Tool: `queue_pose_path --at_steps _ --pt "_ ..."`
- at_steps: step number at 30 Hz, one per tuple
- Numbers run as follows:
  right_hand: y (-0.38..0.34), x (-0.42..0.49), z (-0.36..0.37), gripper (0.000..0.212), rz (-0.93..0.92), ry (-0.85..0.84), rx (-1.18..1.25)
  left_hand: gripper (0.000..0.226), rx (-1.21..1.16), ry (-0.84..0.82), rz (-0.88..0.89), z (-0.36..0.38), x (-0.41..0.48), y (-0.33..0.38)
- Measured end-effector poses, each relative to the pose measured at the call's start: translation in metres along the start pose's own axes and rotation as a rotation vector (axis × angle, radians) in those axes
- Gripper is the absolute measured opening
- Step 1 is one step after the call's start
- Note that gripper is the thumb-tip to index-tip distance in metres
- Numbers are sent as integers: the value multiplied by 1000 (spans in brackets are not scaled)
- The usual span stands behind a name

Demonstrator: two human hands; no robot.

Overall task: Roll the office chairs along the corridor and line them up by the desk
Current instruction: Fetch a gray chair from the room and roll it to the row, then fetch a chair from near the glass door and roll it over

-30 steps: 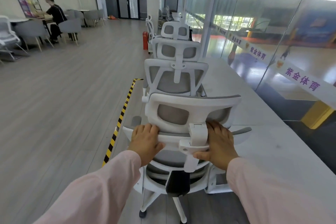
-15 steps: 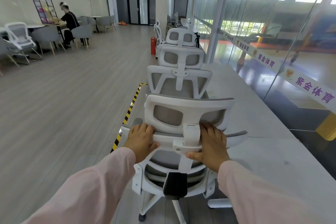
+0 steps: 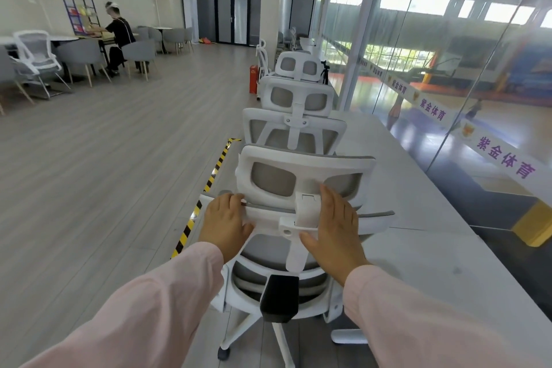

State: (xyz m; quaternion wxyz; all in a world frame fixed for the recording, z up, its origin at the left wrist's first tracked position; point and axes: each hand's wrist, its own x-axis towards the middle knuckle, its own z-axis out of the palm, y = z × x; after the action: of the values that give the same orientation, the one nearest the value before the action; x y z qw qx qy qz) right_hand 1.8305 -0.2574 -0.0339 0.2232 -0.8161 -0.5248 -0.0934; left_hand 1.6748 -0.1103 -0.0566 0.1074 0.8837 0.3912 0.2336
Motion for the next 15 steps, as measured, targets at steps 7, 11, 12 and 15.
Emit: queue_pose_path --at_steps 7,11,12,15 --pt "-66 13 12 64 -295 -31 -163 46 120 -24 -22 -50 -29 -33" --pt "-128 21 32 46 -409 -211 -86 41 193 -66 -135 -87 -65 -81" --pt "-146 22 38 44 -447 -253 -86 39 204 -80 -175 -97 -77 -95" --pt "-206 20 56 41 -559 -351 -65 37 244 -110 -309 -129 -121 -138"
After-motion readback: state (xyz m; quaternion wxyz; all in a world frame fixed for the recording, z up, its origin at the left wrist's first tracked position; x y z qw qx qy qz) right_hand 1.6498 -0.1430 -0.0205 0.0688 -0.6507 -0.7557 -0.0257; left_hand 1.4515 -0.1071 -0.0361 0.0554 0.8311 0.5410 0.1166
